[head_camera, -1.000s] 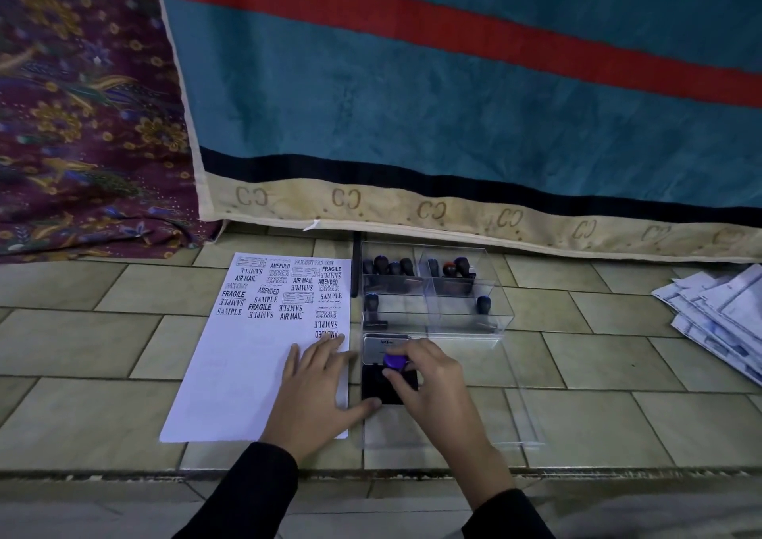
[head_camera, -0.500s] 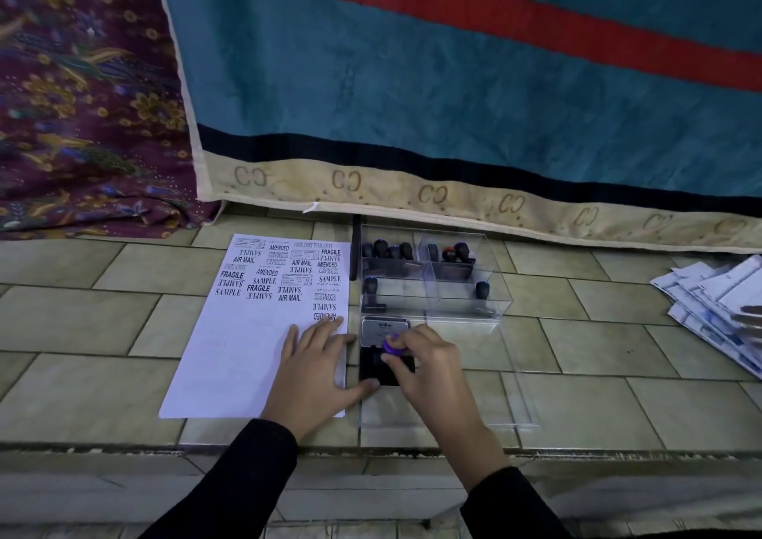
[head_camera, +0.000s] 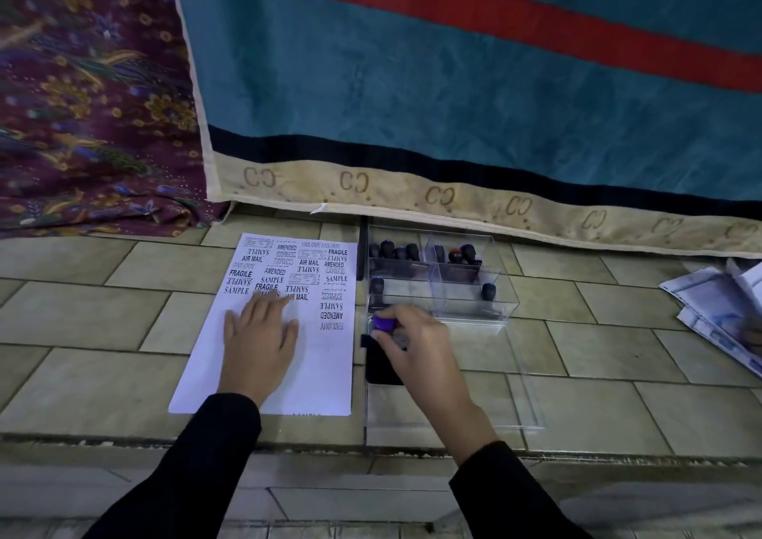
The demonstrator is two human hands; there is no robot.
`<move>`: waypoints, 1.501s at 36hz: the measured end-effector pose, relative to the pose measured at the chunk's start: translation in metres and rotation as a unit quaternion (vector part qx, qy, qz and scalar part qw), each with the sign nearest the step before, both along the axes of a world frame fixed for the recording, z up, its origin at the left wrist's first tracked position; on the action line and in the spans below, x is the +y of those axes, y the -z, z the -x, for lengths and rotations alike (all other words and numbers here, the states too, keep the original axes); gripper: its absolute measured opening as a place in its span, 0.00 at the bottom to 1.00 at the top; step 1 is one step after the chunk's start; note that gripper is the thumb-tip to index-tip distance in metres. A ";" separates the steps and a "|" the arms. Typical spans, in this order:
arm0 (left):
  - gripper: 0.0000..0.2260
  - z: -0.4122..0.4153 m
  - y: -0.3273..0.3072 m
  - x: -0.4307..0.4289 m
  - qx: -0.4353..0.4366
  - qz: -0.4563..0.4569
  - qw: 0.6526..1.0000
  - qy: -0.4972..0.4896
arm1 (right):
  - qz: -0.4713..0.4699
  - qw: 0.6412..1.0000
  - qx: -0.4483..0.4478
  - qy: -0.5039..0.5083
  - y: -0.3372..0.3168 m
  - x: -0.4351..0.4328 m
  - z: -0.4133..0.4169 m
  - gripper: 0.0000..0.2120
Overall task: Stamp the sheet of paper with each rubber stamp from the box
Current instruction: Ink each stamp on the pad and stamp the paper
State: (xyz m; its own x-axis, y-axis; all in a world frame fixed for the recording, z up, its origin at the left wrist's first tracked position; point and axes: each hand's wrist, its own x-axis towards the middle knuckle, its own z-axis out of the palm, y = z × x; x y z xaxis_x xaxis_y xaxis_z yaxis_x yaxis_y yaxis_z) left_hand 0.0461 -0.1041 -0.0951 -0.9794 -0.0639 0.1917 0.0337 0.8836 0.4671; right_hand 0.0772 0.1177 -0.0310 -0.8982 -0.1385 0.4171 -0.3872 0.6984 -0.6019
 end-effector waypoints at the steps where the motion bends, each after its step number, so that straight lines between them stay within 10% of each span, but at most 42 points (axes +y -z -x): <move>1: 0.19 0.000 0.003 -0.002 -0.006 0.012 1.000 -0.004 | 0.000 1.000 0.005 -0.003 -0.001 -0.007 0.003 0.07; 54: 0.25 0.002 0.014 0.000 0.002 0.034 0.999 -0.019 | -0.036 0.998 -0.054 -0.023 0.026 -0.061 0.022 0.03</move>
